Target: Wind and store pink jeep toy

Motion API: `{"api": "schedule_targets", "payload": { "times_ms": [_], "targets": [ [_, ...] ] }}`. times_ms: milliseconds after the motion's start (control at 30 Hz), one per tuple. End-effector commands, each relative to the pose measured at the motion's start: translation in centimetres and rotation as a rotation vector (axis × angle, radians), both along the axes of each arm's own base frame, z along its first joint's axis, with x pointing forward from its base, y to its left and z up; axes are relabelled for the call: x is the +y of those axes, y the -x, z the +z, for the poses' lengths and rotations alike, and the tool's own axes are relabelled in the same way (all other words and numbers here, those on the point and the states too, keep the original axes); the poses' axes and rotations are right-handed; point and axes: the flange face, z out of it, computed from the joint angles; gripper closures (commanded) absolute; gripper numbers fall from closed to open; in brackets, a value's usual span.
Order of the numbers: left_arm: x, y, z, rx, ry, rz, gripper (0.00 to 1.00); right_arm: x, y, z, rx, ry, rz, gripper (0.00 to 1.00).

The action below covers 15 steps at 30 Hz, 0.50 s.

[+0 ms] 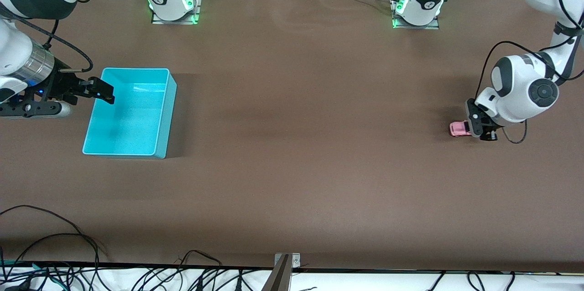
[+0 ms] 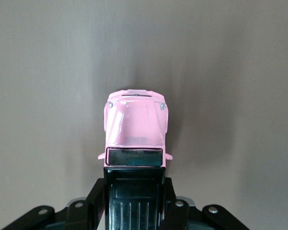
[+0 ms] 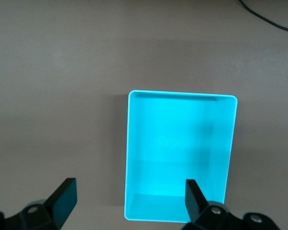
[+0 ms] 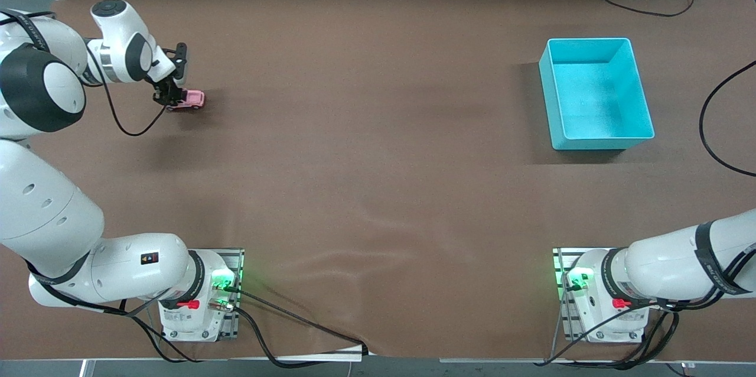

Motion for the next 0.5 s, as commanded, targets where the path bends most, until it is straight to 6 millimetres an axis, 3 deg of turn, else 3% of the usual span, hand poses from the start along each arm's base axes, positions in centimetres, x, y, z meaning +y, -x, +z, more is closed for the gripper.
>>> {"api": "schedule_targets", "payload": {
  "times_ms": [0, 267, 467],
  "targets": [
    [3.0, 1.2, -1.6, 0.035, -0.032, 0.020, 1.00, -0.1, 0.1, 0.2, -0.009, -0.014, -0.012, 0.00],
    [6.5, 2.1, -1.7, 0.020, -0.083, -0.008, 1.00, 0.0, 0.1, 0.2, -0.010, -0.014, -0.011, 0.00],
    [7.4, 2.3, -1.1, 0.015, -0.103, -0.034, 1.00, -0.1, 0.1, 0.2, -0.010, -0.014, -0.012, 0.00]
  ]
}}
